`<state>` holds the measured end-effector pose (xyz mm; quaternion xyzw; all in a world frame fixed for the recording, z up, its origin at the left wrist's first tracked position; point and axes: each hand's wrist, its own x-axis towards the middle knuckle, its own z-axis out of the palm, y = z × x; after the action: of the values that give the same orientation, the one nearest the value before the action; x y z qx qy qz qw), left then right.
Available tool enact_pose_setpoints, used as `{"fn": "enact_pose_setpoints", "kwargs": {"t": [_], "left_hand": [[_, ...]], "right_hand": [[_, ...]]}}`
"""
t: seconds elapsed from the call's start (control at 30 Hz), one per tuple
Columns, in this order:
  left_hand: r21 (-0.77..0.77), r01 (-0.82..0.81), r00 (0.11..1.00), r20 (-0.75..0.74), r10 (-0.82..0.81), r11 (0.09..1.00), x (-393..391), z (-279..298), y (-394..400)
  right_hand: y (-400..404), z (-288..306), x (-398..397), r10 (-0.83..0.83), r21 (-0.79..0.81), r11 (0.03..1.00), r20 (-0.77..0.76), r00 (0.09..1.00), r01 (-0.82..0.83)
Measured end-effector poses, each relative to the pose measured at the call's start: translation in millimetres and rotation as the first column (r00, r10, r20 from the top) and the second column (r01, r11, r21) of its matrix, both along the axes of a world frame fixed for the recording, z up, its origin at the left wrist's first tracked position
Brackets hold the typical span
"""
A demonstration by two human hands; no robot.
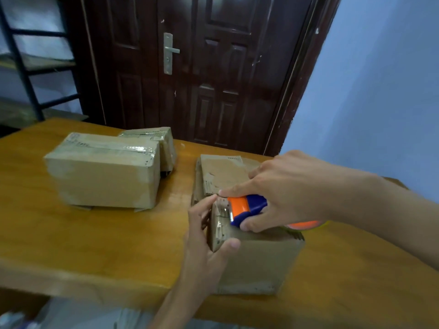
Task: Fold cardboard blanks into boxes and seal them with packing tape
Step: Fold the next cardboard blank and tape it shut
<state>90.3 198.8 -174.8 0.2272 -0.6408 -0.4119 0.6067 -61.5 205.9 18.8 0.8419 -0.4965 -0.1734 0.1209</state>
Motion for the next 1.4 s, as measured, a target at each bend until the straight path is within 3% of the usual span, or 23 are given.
{"fn": "enact_pose_setpoints", "kwargs": {"t": [0.07,0.17,0.33,0.47,0.77,1.03,1.4], "left_hand": [[-0.105,-0.001,0.996,0.084,0.010,0.994,2.2,-9.6,-3.6],[-0.124,0.056,0.990,0.137,-0.039,0.991,2.0,-17.8,-5.4],[-0.179,0.021,0.978,0.210,0.017,0.984,-0.4,-26.3,-10.2],[-0.162,-0.013,0.971,0.235,0.051,0.987,2.5,-29.0,-9.3],[-0.067,0.104,0.903,0.425,-0.066,0.992,5.2,-28.6,-5.9],[0.074,0.055,0.927,0.366,-0.079,0.996,12.2,-35.0,2.1],[0.010,0.103,0.967,0.233,-0.103,0.995,11.7,-41.2,-3.8]], "right_hand": [[1.6,-0.7,-2.5,0.015,0.015,1.000,-0.042,0.999,-0.015],[6.8,-7.3,-15.9,-0.012,0.065,0.998,-0.061,0.998,0.016],[20.2,-20.5,-27.9,-0.033,0.033,0.999,-0.026,0.999,0.034],[32.6,-33.9,-50.9,-0.091,0.022,0.995,-0.054,0.994,0.093],[54.3,-34.6,-86.8,-0.221,0.019,0.975,-0.028,0.975,0.221],[71.3,-55.0,-126.8,-0.283,0.066,0.958,0.096,0.954,0.277],[82.9,-68.9,-155.1,-0.249,0.062,0.968,0.196,0.948,0.242]]}}
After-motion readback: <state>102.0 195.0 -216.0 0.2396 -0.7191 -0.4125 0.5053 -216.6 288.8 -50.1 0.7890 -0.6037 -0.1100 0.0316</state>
